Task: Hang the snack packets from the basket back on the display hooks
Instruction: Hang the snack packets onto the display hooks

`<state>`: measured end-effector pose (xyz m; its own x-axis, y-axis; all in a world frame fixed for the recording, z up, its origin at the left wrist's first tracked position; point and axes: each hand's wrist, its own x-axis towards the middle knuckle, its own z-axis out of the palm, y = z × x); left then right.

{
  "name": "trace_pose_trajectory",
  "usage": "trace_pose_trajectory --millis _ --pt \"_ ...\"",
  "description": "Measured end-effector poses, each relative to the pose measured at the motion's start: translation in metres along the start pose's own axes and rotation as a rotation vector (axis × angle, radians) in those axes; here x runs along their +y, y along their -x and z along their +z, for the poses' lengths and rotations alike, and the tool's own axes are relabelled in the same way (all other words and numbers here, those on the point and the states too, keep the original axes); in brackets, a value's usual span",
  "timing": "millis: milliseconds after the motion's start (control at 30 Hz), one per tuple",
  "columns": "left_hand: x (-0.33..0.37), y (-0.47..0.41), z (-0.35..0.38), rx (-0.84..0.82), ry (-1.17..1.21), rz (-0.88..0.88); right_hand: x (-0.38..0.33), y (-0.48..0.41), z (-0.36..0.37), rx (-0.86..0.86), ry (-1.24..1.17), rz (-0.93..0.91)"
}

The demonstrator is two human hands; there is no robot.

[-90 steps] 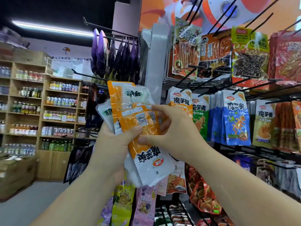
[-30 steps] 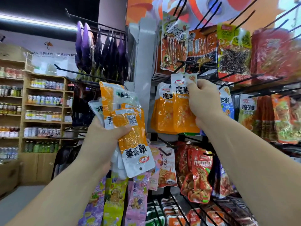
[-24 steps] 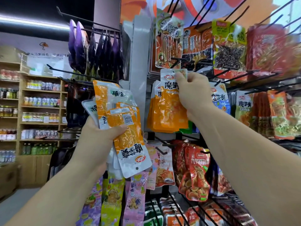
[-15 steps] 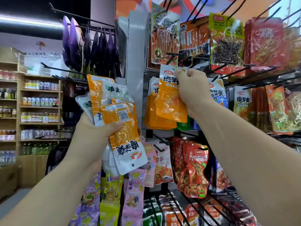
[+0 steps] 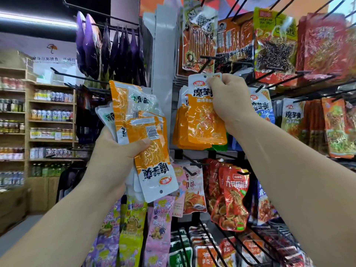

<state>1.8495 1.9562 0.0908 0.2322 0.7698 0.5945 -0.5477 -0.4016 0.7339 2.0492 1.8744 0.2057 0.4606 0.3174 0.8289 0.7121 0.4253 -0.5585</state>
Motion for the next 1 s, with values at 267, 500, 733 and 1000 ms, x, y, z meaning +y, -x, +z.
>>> trace_pose_trajectory --millis 267,500,733,1000 --pt "-0.001 0.002 0.000 -0.003 -0.013 0.002 0.000 0.003 -0.001 -0.016 -0.011 0.009" --pt "-0.001 0.002 0.001 -0.002 -0.023 0.012 0.000 0.007 0.001 -0.026 0.008 0.028" --pt "0.000 0.002 0.003 -0.013 -0.028 0.023 0.011 -0.003 0.009 -0.044 0.017 0.118" --pt "-0.007 0.002 -0.001 -0.027 -0.028 0.013 0.034 0.013 0.016 0.121 0.375 -0.126"
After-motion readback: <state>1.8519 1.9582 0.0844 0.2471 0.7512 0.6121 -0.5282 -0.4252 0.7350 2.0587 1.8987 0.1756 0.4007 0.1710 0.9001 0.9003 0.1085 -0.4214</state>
